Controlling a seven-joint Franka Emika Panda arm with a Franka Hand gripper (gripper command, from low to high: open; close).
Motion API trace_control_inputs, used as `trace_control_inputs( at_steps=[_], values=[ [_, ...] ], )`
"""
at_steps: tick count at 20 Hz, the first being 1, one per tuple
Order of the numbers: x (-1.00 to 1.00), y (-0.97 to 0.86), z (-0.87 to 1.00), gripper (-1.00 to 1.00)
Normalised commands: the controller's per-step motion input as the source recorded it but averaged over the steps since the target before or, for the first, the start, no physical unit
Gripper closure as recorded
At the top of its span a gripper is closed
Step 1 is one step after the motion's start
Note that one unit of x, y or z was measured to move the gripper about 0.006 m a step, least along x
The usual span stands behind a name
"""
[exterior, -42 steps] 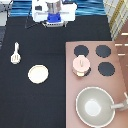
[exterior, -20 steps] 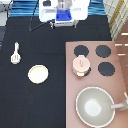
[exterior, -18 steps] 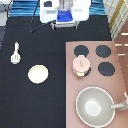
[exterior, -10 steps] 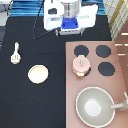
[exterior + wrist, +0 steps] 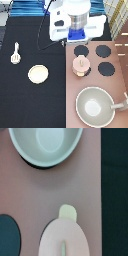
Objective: Take the lid off the pot, put the pot on the plate, and use the tool to push the pot to the front of the table.
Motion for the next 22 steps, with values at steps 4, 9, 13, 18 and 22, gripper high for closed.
trace_control_inputs(
  at_steps=[4,9,13,18,22],
  values=[
    [0.36,0.53,-0.29,-1.0],
    [0.23,0.34,-0.44,-1.0],
    [0.13,0.16,-0.42,-1.0],
    [0.06,0.03,-0.42,-1.0],
    [0.0,0.0,-0.41,-1.0]
  ],
)
